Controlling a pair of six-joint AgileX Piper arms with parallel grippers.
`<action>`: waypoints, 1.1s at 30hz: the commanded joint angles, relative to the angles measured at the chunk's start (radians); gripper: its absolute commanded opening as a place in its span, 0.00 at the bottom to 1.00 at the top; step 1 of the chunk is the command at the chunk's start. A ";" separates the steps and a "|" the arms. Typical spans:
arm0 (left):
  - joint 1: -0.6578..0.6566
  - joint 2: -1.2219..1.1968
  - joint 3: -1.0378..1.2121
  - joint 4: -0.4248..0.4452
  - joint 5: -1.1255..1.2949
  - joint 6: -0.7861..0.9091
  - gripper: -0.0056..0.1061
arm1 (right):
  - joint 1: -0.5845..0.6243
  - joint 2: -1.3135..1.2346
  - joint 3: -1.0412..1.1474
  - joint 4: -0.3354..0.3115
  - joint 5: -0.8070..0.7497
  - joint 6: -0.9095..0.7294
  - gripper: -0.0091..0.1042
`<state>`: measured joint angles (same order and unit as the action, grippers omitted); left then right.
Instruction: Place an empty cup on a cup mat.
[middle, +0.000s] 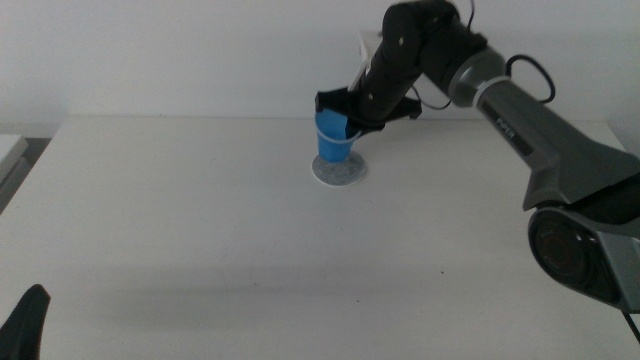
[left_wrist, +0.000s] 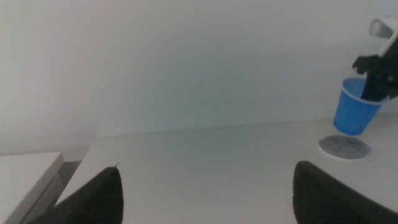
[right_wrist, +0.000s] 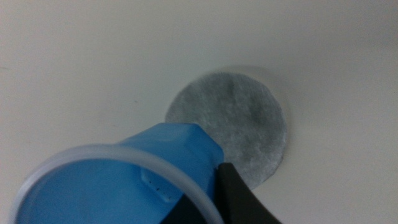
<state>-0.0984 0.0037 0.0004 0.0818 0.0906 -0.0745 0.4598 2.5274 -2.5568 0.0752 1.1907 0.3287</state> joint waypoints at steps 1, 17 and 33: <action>-0.003 -0.004 0.000 -0.004 -0.005 -0.003 0.89 | 0.010 0.014 -0.012 -0.010 -0.006 0.003 0.03; -0.003 -0.004 0.000 -0.004 -0.005 -0.003 0.89 | 0.010 0.042 -0.012 -0.081 -0.055 0.037 0.03; -0.003 -0.004 0.000 0.006 -0.005 -0.003 0.89 | 0.004 0.060 -0.010 -0.085 -0.062 0.040 0.03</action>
<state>-0.0984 0.0037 0.0004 0.0858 0.0906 -0.0745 0.4678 2.5919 -2.5625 0.0000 1.1357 0.3663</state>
